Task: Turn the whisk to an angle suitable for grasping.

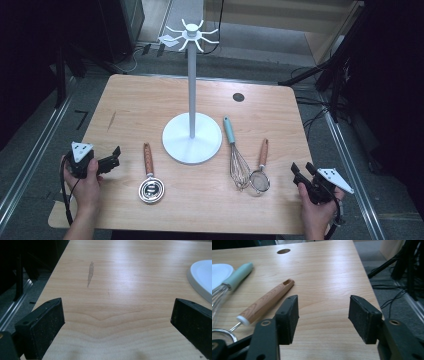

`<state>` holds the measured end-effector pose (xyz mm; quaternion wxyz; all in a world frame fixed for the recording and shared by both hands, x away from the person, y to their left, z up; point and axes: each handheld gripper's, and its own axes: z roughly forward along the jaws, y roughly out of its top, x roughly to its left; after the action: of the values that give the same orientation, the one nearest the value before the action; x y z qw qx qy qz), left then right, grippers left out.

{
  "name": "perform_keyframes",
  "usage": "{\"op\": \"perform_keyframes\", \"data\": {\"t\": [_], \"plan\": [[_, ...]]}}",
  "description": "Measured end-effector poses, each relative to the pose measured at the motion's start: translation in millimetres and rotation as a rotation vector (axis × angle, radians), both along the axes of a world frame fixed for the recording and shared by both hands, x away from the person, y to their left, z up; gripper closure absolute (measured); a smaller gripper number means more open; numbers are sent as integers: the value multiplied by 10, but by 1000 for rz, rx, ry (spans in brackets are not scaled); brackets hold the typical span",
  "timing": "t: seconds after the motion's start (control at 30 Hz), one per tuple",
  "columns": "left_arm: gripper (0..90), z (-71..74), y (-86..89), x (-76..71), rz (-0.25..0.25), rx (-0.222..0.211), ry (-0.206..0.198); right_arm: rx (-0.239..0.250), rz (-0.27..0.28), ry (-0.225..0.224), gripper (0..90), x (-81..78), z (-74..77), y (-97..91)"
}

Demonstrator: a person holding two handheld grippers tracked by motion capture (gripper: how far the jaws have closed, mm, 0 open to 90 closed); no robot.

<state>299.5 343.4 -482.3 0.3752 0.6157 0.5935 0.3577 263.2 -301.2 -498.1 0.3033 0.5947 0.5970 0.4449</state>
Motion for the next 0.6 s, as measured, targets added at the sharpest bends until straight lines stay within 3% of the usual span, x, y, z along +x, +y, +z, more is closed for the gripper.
{"op": "perform_keyframes", "data": {"t": [0.13,0.17,0.23,0.27,0.3,0.33,0.37,0.4,0.43,0.5,0.53,0.57,0.6], "plan": [[0,-2,10,18,14,-8,9,-23,25,14,411,29,31,35],[0,0,32,27,14,-28,23,-28,11,43,366,63,70,57],[0,-1,44,37,18,-41,30,-27,21,49,336,80,89,76],[0,-2,54,42,18,-50,28,-56,56,70,318,118,118,123],[0,0,61,42,16,-51,27,-56,56,70,318,118,118,123],[0,-1,61,45,17,-52,28,-51,90,98,306,139,137,154],[0,-1,61,45,12,-50,28,-51,90,98,306,139,137,154],[0,-1,51,57,4,-35,17,1,126,116,377,141,173,167],[0,2,51,73,-2,-13,19,1,136,108,370,135,198,174],[0,0,55,89,-2,9,6,-18,138,104,373,132,217,190],[0,3,64,103,1,32,7,-60,152,135,399,132,245,239],[0,3,75,117,2,34,4,-60,152,135,399,132,245,239],[0,4,101,118,13,15,0,-111,182,192,396,148,272,287]]}}
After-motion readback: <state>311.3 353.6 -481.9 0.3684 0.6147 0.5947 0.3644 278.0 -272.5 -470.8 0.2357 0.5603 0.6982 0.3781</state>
